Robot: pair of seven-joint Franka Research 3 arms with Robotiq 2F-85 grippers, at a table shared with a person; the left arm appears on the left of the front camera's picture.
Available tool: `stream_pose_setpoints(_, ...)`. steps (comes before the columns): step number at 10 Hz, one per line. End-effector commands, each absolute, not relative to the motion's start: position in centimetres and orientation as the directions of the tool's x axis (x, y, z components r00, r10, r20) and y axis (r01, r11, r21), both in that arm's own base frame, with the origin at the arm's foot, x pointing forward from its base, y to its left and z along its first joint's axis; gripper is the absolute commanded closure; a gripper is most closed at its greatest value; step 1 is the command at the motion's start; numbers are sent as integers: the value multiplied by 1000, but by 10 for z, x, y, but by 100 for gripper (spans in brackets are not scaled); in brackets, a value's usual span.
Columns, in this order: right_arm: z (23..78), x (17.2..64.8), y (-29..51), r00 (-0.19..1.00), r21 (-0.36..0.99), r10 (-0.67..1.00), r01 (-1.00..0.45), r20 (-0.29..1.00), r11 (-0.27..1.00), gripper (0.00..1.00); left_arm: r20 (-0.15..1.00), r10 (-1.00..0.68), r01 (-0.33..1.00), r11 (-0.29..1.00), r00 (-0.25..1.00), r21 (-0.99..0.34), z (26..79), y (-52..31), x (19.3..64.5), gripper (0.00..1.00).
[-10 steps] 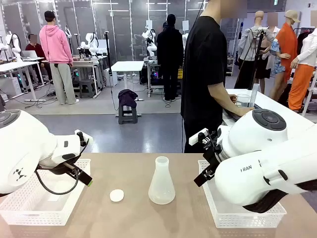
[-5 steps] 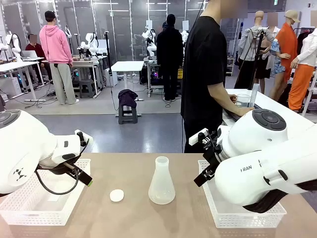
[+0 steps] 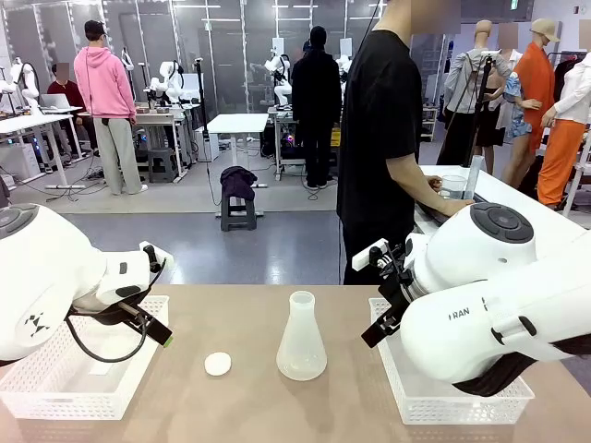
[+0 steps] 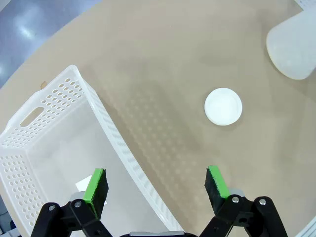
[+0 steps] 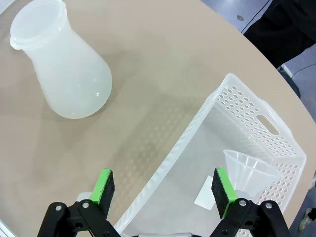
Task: Prepare the solutions needed for the experiment.
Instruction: Pick up the Plastic Funnel and insert it into the Big flask.
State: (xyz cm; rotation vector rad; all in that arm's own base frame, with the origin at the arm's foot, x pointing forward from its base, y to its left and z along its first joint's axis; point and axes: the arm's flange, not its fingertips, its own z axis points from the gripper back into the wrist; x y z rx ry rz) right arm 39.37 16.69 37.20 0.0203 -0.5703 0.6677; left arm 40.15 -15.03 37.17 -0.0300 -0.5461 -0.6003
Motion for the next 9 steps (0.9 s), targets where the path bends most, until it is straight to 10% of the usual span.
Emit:
stream_pose_setpoints(1, 372, 394, 167, 640, -159, 578, -589, 507, 792, 0, 497, -528, 544, 829, 689, 128, 372, -150, 401, 0)
stream_pose_setpoints(9, 378, 388, 159, 648, -115, 538, -575, 539, 810, 0, 490, -506, 559, 828, 710, 46, 381, -134, 394, 0)
